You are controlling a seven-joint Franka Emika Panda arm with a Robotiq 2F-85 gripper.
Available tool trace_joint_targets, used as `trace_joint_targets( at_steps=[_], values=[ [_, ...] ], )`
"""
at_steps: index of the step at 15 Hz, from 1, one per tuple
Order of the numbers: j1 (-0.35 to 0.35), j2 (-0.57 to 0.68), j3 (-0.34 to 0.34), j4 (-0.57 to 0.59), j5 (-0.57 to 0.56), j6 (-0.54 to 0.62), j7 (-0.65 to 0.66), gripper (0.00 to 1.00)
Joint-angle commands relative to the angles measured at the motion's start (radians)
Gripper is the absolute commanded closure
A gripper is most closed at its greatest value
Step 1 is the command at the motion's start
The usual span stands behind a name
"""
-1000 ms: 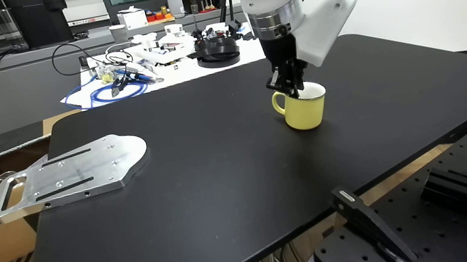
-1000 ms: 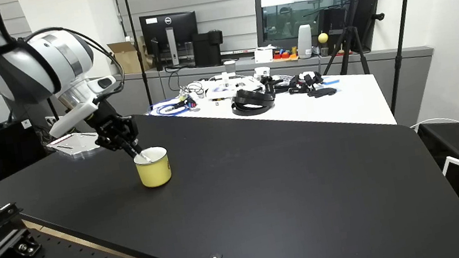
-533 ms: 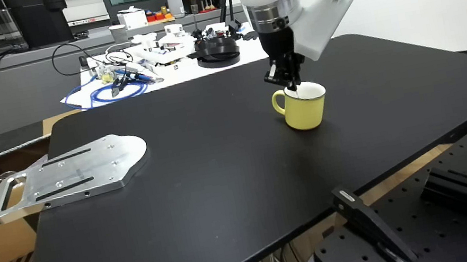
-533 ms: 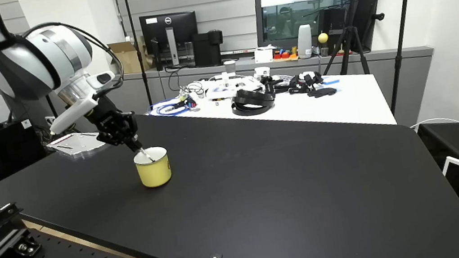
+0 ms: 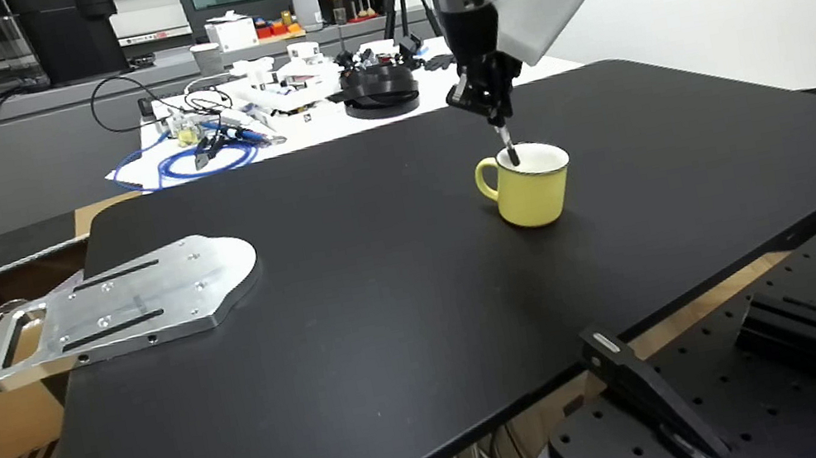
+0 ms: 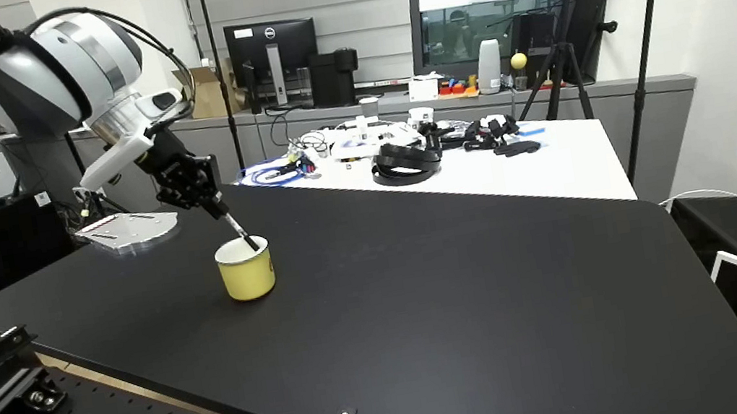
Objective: Take the pen out of the yellow mug
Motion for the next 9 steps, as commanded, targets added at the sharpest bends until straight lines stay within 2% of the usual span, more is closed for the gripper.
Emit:
trace_joint_targets(
  at_steps=[1,9],
  values=[
    [-0.023,-0.083,0.01,-0.014,0.074,-0.009,-0.047,0.97],
    [-0.045,-0.198,0.015,0.003,0.241,-0.038,-0.183,0.97]
  ],
)
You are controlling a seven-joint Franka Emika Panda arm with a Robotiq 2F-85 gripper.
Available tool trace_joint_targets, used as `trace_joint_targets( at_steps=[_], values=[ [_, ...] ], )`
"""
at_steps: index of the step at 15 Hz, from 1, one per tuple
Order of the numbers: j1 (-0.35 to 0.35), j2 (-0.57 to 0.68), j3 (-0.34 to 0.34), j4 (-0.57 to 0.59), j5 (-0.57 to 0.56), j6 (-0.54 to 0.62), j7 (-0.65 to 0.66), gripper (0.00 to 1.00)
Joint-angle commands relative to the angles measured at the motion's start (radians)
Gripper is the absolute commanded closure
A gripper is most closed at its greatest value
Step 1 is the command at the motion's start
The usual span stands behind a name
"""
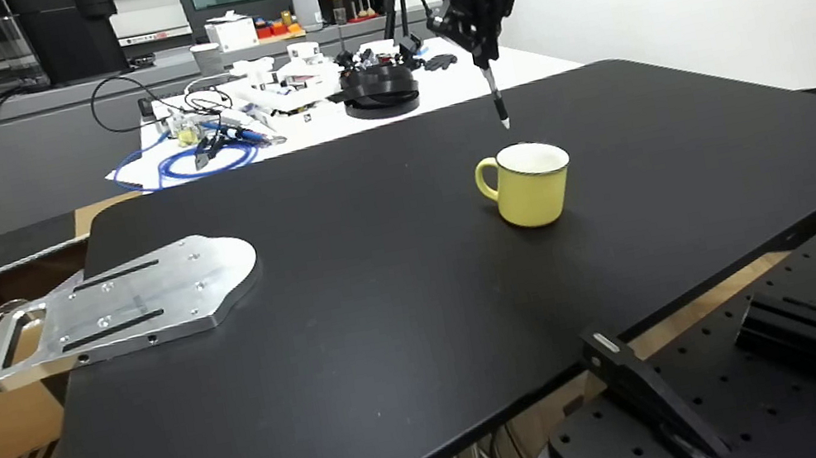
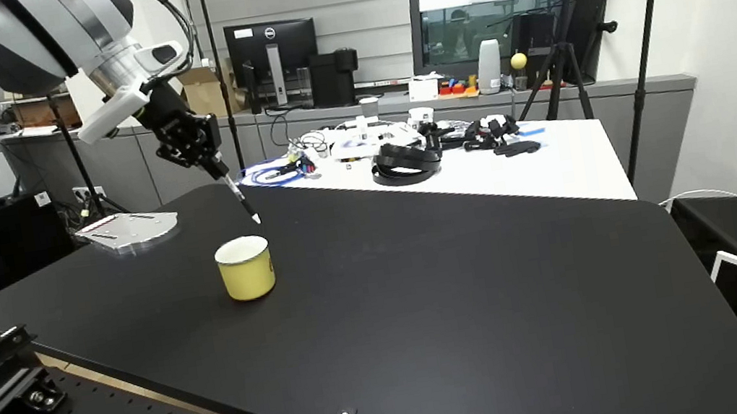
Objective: Take the pen out of the yellow mug
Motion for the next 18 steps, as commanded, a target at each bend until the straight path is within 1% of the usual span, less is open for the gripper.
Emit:
trace_joint_targets(
  at_steps=[1,6,10,14,18],
  values=[
    [-0.02,-0.063,0.015,0.005,0.057,-0.045,-0.057,0.97],
    [-0.056,-0.131,0.009,0.004,0.062,-0.112,-0.082,0.97],
    [-0.111,-0.15,-0.009,-0.004,0.056,-0.132,-0.103,0.97],
    [-0.179,-0.139,-0.049,-0.013,0.04,-0.132,-0.12,0.97],
    [-0.247,-0.105,-0.11,-0.015,0.056,-0.108,-0.185,0.97]
  ],
)
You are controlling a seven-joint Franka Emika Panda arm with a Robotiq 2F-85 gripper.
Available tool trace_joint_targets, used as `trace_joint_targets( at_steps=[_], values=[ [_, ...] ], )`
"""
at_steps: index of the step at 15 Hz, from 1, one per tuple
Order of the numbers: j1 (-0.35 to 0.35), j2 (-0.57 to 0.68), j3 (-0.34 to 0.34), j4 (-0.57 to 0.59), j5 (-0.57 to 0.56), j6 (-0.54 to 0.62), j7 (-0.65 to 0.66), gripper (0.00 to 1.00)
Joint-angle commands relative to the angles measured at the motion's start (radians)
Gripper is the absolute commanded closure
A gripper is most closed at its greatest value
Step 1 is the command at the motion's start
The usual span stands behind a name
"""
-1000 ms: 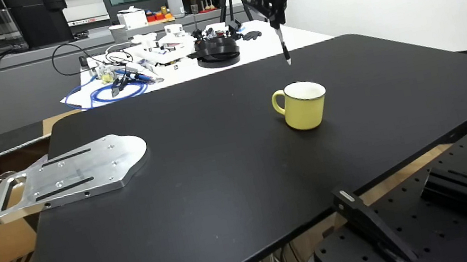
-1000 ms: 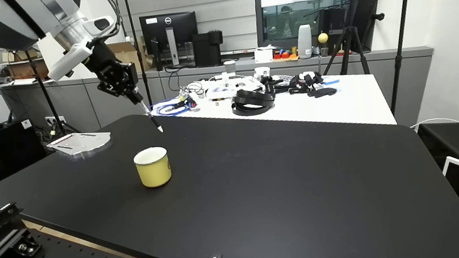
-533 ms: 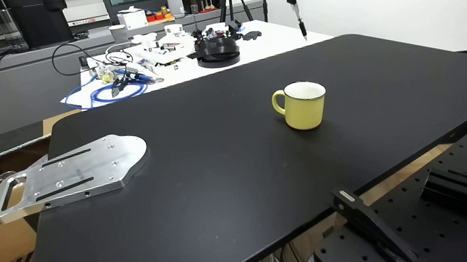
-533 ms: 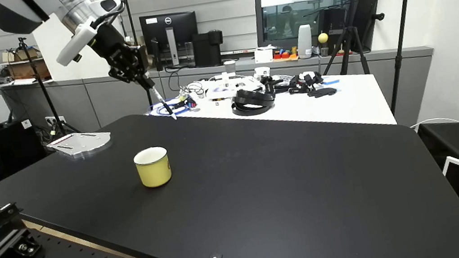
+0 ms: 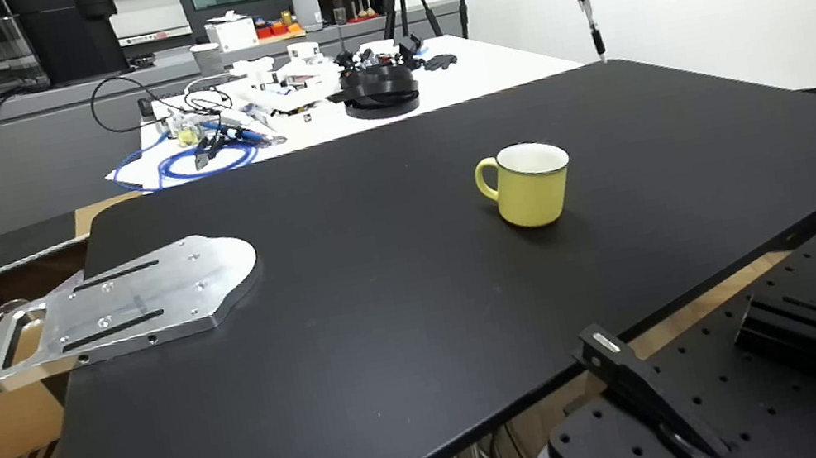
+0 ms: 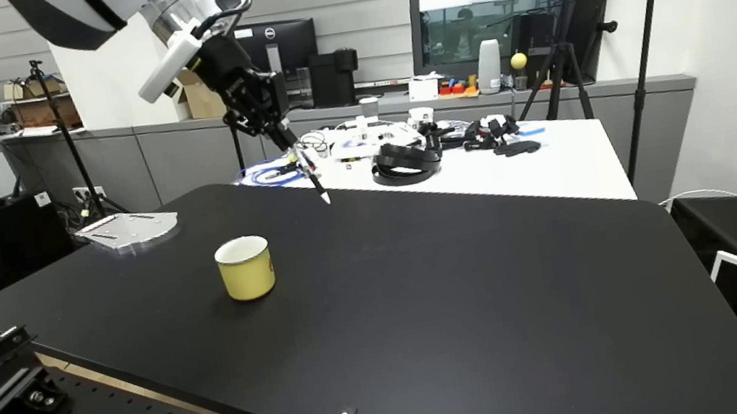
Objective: Take the pen out of the yellow mug
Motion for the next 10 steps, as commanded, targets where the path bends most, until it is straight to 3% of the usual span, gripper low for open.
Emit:
trace_joint_targets(
  at_steps=[1,6,10],
  values=[
    [-0.054,0.033,-0.056,0.002,0.02,0.025,-0.076,0.97],
    [-0.125,0.14,-0.149,0.031,0.148,0.13,-0.298,0.97],
    [-0.179,0.256,-0.206,0.078,0.394,0.168,-0.572,0.97]
  ],
)
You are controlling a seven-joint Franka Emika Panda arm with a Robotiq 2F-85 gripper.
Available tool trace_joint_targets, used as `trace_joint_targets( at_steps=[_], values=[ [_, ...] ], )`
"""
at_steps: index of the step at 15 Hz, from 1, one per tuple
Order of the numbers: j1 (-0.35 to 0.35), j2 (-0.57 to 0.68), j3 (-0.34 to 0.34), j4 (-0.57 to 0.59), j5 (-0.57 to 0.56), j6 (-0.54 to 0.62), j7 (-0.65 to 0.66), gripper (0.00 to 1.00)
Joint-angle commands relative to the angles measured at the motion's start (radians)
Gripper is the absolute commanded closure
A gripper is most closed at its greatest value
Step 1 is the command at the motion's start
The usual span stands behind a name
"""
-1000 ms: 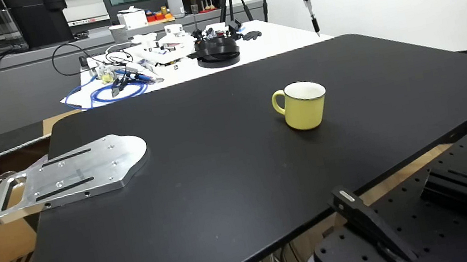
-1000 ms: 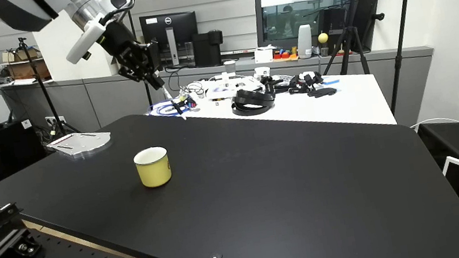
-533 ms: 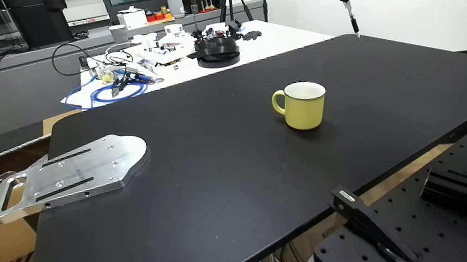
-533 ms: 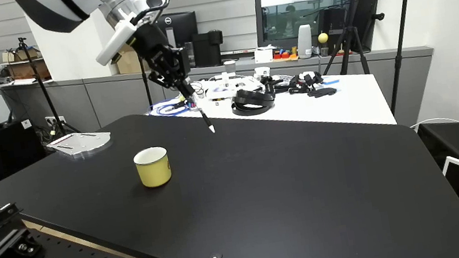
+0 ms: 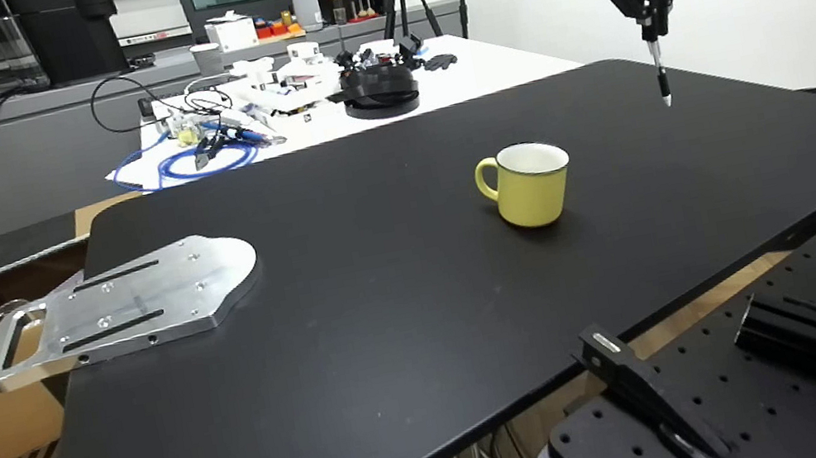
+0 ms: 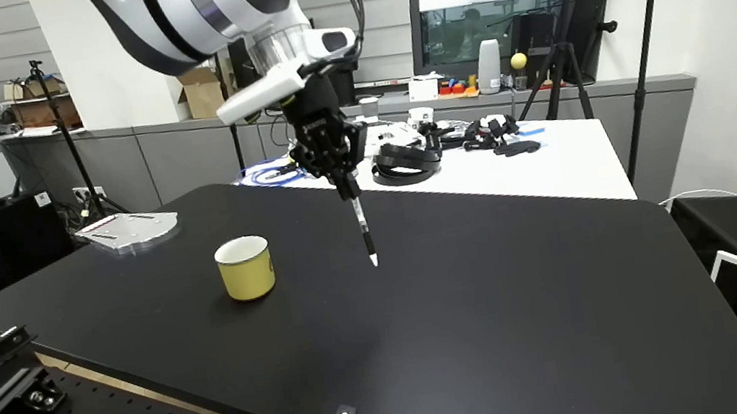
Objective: Take the pen out of the yellow mug
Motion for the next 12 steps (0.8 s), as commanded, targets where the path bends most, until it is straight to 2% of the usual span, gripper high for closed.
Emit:
trace_joint_targets(
  at_steps=[1,4,6,8,12],
  values=[
    [-0.05,0.129,-0.037,0.08,0.245,0.013,-0.262,0.97],
    [-0.116,0.227,-0.028,0.167,0.481,-0.061,-0.489,0.97],
    [-0.159,0.293,-0.018,0.241,0.581,-0.131,-0.582,0.97],
    [-0.186,0.357,-0.017,0.317,0.631,-0.208,-0.623,0.97],
    [-0.211,0.465,-0.024,0.44,0.648,-0.297,-0.61,0.97]
  ],
)
